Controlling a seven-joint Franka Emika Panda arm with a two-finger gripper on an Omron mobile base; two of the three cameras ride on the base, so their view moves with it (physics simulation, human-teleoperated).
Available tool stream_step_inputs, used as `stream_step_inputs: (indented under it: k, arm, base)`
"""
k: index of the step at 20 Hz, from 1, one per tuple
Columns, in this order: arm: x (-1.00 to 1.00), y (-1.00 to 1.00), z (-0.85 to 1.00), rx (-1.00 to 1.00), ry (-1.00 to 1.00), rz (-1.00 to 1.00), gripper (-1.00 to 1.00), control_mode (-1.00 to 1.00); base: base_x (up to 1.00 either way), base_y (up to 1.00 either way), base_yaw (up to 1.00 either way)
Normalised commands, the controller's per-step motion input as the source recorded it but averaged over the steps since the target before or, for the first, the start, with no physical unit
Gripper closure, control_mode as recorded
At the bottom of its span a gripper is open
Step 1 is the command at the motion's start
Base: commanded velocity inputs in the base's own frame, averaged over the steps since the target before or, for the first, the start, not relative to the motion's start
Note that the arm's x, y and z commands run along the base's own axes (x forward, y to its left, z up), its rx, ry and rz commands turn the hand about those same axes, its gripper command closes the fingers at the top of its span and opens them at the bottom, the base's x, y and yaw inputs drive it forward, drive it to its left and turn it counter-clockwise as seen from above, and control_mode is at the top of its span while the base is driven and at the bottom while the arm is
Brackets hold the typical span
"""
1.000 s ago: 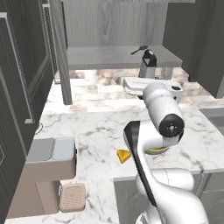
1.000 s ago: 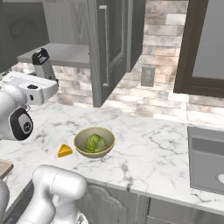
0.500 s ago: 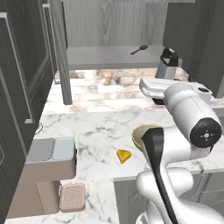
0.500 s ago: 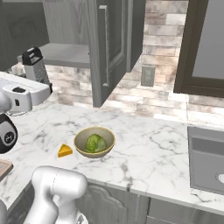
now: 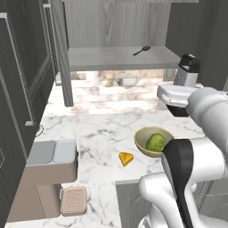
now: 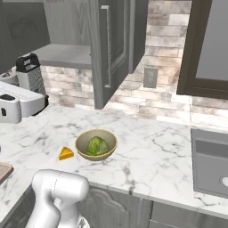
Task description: Pick the cheese from the fridge and the cheese grater from the cabinet and place them next to the salad bowl.
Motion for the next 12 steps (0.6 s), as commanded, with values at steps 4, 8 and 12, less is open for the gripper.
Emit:
stream_step_inputs:
  k: [4, 8, 12]
  arm:
    - [-0.04, -0.46, -0.51, 0.00, 0.00, 0.04, 1.00, -1.00]
    - [-0.02, -0.55, -0.47, 0.00, 0.00, 0.07, 1.00, -1.00]
    - [-0.19, -0.47, -0.32, 0.00, 0.00, 0.12, 1.00, -1.00]
  base:
    - [0.00, 0.00, 0.00]
    - [0.00, 0.00, 0.00]
    - [0.00, 0.00, 0.00]
